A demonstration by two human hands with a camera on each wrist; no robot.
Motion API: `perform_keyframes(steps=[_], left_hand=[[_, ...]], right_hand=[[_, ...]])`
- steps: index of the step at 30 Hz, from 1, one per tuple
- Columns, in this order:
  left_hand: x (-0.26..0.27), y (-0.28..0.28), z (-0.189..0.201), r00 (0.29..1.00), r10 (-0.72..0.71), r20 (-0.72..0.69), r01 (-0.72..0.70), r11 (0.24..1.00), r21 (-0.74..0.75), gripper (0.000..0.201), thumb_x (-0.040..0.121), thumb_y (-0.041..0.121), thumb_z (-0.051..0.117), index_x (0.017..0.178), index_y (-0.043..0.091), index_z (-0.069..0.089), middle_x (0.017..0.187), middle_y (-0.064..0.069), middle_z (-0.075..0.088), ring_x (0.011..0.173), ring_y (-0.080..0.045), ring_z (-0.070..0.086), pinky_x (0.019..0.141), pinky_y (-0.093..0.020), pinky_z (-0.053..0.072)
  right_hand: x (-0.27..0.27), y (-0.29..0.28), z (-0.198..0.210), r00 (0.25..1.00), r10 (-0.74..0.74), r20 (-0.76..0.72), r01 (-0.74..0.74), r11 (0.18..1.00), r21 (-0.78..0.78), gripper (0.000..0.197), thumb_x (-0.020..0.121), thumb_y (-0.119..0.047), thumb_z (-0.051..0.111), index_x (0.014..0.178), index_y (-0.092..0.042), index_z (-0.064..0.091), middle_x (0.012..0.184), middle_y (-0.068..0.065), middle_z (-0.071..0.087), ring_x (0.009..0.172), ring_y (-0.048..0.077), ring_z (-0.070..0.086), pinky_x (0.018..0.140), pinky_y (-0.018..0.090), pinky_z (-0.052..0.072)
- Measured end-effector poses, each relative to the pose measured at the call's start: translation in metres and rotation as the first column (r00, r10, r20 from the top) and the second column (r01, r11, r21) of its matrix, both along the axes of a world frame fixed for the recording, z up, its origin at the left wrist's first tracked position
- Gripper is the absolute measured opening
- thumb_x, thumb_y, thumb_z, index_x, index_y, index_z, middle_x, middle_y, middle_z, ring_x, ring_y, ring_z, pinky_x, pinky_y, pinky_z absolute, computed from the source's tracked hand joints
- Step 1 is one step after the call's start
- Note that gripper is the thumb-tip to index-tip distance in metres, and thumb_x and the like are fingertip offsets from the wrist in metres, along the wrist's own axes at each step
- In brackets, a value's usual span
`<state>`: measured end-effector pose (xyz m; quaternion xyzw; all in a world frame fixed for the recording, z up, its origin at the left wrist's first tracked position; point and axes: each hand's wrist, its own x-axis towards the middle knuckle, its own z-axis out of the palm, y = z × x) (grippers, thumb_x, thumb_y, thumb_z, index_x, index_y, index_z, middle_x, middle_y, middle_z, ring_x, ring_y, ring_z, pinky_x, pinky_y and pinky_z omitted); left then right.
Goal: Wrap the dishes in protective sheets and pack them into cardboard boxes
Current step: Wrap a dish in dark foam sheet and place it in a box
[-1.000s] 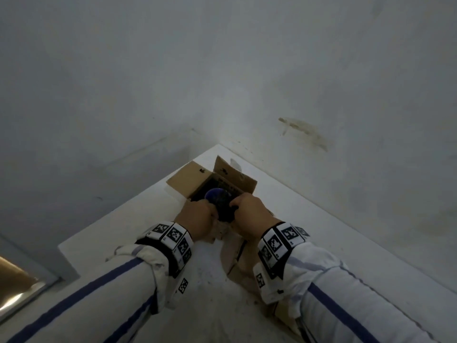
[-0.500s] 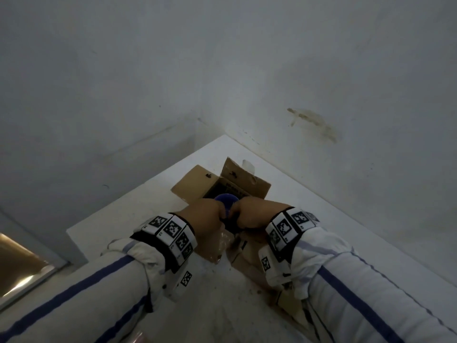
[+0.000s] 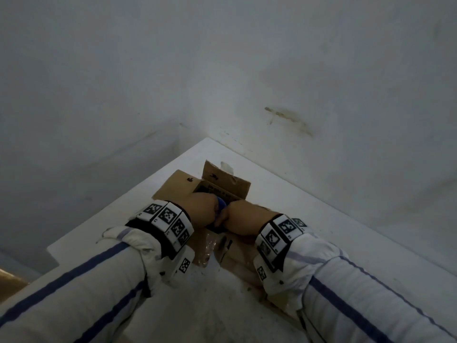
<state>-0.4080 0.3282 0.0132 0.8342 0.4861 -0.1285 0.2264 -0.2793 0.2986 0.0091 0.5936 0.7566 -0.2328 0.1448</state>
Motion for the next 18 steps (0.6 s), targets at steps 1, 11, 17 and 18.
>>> perform_keyframes(steps=[1, 11, 17, 18], left_hand=[[0.003, 0.003, 0.005, 1.0, -0.017, 0.018, 0.017, 0.999, 0.027, 0.027, 0.094, 0.011, 0.048, 0.115, 0.006, 0.064, 0.095, -0.006, 0.054, 0.084, -0.017, 0.046, 0.073, -0.025, 0.036], [0.143, -0.034, 0.049, 0.947, -0.185, 0.264, 0.155, 0.979, 0.13, 0.032, 0.093, 0.011, 0.042, 0.12, 0.014, 0.058, 0.125, -0.005, 0.058, 0.113, -0.021, 0.054, 0.089, -0.029, 0.041], [0.268, -0.103, 0.036, 0.872, -0.378, 0.311, 0.376, 0.924, 0.068, 0.032, 0.094, 0.014, 0.04, 0.121, 0.016, 0.057, 0.128, -0.003, 0.056, 0.115, -0.02, 0.052, 0.091, -0.027, 0.04], [0.288, -0.116, 0.032, 0.861, -0.396, 0.32, 0.403, 0.914, 0.049, 0.032, 0.094, 0.014, 0.04, 0.121, 0.016, 0.057, 0.128, -0.003, 0.056, 0.115, -0.02, 0.052, 0.093, -0.028, 0.041]], right_hand=[[0.007, -0.001, 0.006, 0.999, -0.018, -0.048, 0.02, 0.999, 0.041, 0.033, 0.095, -0.014, 0.044, 0.122, -0.02, 0.063, 0.126, 0.006, 0.061, 0.115, 0.025, 0.056, 0.098, 0.032, 0.044], [0.139, -0.077, 0.043, 0.756, -0.498, -0.426, 0.631, 0.728, 0.269, 0.027, 0.093, -0.013, 0.049, 0.109, -0.016, 0.069, 0.118, 0.0, 0.066, 0.108, 0.017, 0.058, 0.08, 0.018, 0.037], [0.249, -0.172, 0.032, 0.53, -0.716, -0.455, 0.848, 0.462, 0.261, 0.027, 0.091, -0.01, 0.047, 0.104, -0.015, 0.07, 0.116, -0.001, 0.067, 0.108, 0.015, 0.058, 0.081, 0.016, 0.036], [0.267, -0.189, 0.029, 0.495, -0.746, -0.445, 0.869, 0.425, 0.255, 0.027, 0.091, -0.01, 0.047, 0.104, -0.015, 0.07, 0.116, -0.001, 0.067, 0.108, 0.015, 0.058, 0.082, 0.016, 0.037]])
